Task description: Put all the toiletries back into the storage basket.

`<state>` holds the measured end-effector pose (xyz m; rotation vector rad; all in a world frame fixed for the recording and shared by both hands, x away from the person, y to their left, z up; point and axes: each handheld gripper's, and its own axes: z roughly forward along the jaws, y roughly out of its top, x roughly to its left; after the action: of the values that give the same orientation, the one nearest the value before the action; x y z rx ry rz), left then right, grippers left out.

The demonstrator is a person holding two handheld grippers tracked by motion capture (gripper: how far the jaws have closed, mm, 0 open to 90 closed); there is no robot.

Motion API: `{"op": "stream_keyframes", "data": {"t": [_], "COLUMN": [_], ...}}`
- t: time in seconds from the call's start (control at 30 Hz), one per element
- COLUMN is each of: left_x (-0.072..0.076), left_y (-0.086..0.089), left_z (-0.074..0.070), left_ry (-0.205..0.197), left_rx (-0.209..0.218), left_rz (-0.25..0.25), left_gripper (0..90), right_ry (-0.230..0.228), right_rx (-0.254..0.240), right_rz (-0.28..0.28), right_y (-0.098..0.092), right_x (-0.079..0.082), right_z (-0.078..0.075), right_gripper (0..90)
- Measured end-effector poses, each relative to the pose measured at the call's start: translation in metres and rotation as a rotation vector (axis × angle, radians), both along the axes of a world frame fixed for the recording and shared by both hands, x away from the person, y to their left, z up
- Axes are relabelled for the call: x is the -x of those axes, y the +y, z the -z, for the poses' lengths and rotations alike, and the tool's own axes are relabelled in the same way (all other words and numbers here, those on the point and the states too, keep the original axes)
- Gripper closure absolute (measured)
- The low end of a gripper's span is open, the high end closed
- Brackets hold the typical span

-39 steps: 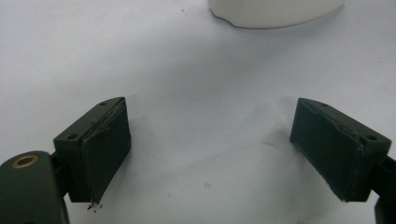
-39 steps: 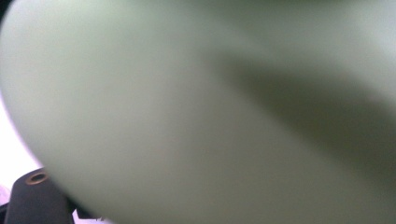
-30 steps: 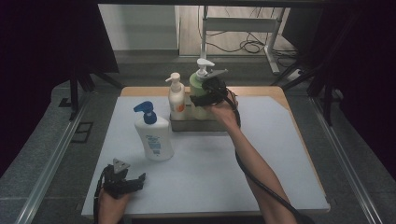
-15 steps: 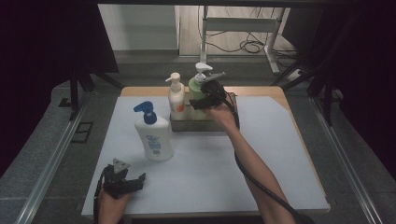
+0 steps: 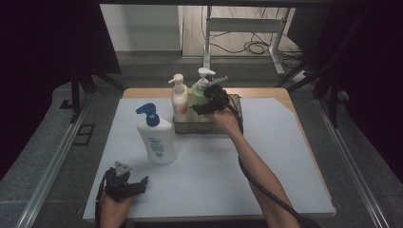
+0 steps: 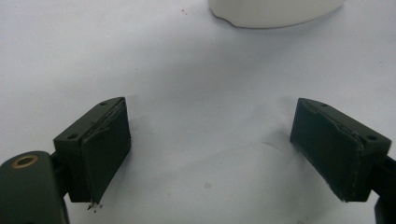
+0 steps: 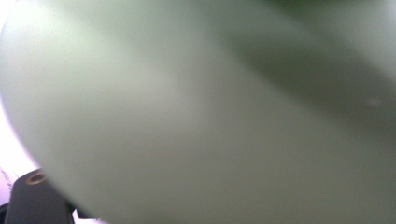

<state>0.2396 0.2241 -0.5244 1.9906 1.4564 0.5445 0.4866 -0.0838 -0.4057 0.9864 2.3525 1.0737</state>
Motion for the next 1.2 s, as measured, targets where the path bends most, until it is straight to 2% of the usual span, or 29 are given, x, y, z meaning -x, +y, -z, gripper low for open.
{"op": "stream_keyframes", "data": {"t": [0.63, 1.0, 1.2], "left_x": [0.000, 0.000, 0.000], "left_y": [0.000, 0.000, 0.000], "left_z": [0.000, 0.000, 0.000], "left_ry": [0.004, 0.004, 0.004], "left_rx": [-0.002, -0.002, -0.002], "left_rz": [0.003, 0.003, 0.003], "left_gripper": [11.9, 11.9, 11.9], "right_ry": [0.026, 0.039, 0.025], "right_rx": [0.017, -0.012, -0.016], "right_rz": [0.001, 0.019, 0.006], "right_y": [0.001, -0.002, -0.004], "right_x": [0.000, -0.001, -0.001], "right_z": [0.015, 0.019, 0.020], "right_gripper": [12.4, 12.0, 11.8]}}
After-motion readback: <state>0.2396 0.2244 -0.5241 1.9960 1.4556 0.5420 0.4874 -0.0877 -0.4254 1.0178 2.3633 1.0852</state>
